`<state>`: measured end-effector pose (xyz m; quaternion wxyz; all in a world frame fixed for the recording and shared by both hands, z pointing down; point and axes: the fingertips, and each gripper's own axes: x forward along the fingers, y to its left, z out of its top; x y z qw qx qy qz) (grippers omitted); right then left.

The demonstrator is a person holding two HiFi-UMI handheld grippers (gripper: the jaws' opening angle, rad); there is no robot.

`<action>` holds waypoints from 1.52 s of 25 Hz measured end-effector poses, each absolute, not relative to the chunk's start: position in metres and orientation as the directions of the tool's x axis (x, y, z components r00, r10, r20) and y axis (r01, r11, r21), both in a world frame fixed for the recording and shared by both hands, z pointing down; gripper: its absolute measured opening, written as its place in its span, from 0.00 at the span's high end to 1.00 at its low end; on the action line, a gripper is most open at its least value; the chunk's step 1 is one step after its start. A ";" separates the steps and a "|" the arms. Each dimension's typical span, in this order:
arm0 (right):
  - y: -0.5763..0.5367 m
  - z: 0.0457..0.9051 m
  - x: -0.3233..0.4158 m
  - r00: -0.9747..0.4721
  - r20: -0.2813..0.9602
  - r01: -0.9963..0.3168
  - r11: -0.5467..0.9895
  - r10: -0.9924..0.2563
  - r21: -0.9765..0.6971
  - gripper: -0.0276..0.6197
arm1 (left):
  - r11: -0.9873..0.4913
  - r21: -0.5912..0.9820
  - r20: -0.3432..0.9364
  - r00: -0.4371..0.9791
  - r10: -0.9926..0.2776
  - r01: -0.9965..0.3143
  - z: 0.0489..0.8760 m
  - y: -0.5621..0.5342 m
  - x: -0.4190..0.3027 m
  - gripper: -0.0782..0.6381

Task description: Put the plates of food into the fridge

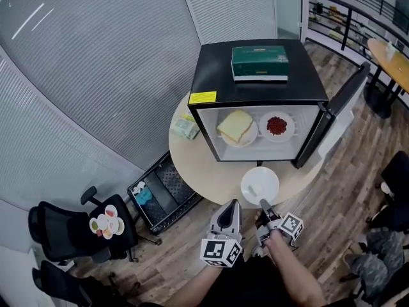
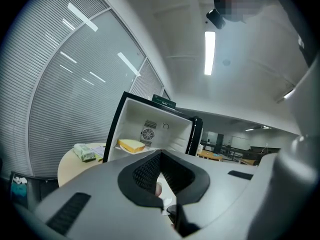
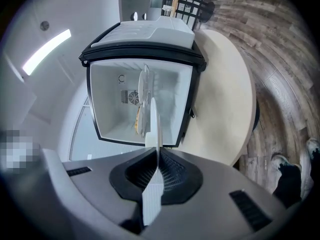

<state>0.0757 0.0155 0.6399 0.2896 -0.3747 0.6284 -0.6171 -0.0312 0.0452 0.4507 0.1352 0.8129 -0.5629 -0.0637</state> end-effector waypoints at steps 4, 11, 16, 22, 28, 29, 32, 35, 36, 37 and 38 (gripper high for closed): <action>-0.011 0.647 0.086 -0.538 0.112 -0.122 -0.054 -0.835 -0.991 0.93 | -0.328 0.287 0.047 0.355 -0.934 -0.900 0.452 0.027 -0.030 0.88; -0.079 0.667 0.092 -0.513 0.125 -0.141 -0.060 -0.849 -0.988 0.93 | -0.339 0.297 0.063 0.372 -0.926 -0.893 0.469 -0.027 -0.032 0.88; -0.123 0.685 0.093 -0.489 0.161 -0.158 -0.095 -0.857 -0.983 0.93 | -0.355 0.309 0.071 0.393 -0.917 -0.882 0.476 -0.063 -0.034 0.89; -0.151 0.703 0.097 -0.469 0.178 -0.137 -0.128 -0.865 -0.982 0.93 | -0.364 0.325 0.101 0.415 -0.904 -0.873 0.491 -0.085 -0.030 0.88; -0.165 0.714 0.094 -0.472 0.169 -0.097 -0.139 -0.865 -0.986 0.93 | -0.366 0.329 0.120 0.422 -0.898 -0.871 0.499 -0.098 -0.030 0.88; -0.166 0.716 0.093 -0.475 0.171 -0.096 -0.143 -0.863 -0.985 0.93 | -0.365 0.329 0.122 0.422 -0.898 -0.871 0.500 -0.100 -0.030 0.88; -0.168 0.723 0.090 -0.480 0.179 -0.083 -0.159 -0.858 -0.984 0.93 | -0.361 0.331 0.126 0.420 -0.899 -0.872 0.502 -0.106 -0.033 0.88; -0.168 0.728 0.088 -0.478 0.184 -0.057 -0.179 -0.859 -0.982 0.93 | -0.354 0.337 0.131 0.415 -0.900 -0.873 0.505 -0.110 -0.036 0.88; -0.168 0.730 0.087 -0.478 0.188 -0.051 -0.187 -0.858 -0.981 0.93 | -0.352 0.337 0.131 0.413 -0.901 -0.873 0.505 -0.112 -0.037 0.88; -0.169 0.732 0.086 -0.480 0.192 -0.049 -0.192 -0.856 -0.980 0.93 | -0.350 0.336 0.131 0.412 -0.902 -0.874 0.506 -0.113 -0.038 0.88; -0.169 0.734 0.086 -0.482 0.192 -0.048 -0.194 -0.855 -0.980 0.93 | -0.349 0.336 0.131 0.411 -0.902 -0.875 0.506 -0.113 -0.039 0.88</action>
